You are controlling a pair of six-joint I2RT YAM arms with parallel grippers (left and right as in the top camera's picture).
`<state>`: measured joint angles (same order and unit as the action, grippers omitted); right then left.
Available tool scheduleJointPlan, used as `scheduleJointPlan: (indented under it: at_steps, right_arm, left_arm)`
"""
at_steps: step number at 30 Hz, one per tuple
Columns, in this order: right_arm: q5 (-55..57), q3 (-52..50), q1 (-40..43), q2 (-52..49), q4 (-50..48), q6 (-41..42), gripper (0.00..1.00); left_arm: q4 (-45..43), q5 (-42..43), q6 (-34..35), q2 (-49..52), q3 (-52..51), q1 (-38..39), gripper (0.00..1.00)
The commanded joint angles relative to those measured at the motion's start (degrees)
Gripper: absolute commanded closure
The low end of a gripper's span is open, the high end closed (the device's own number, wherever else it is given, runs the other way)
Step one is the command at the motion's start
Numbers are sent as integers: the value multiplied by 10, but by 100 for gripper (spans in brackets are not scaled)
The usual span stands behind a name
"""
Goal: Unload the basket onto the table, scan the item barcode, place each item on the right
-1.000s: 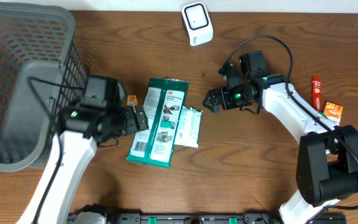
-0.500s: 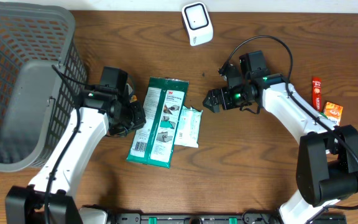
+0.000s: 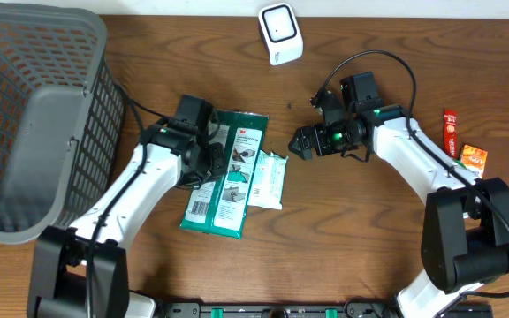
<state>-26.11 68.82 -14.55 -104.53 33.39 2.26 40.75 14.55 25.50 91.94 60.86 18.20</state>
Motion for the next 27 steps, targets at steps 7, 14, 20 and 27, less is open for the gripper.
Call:
scheduleJointPlan:
  at_steps: [7, 14, 20, 27]
  right_arm:
    - [-3, -2, -6, 3, 1, -6, 1]
    - [-3, -2, -11, 3, 2, -6, 1]
    - [-3, -3, -12, 3, 14, -6, 1]
    - [-3, -5, -18, 3, 68, -6, 1]
  left_arm:
    - [-15, -39, 2, 51, -8, 3, 83]
    - [-22, -39, 1, 97, -8, 3, 83]
    - [-22, -39, -9, 95, -1, 2, 92]
    - [-2, -31, -12, 34, 15, 2, 92]
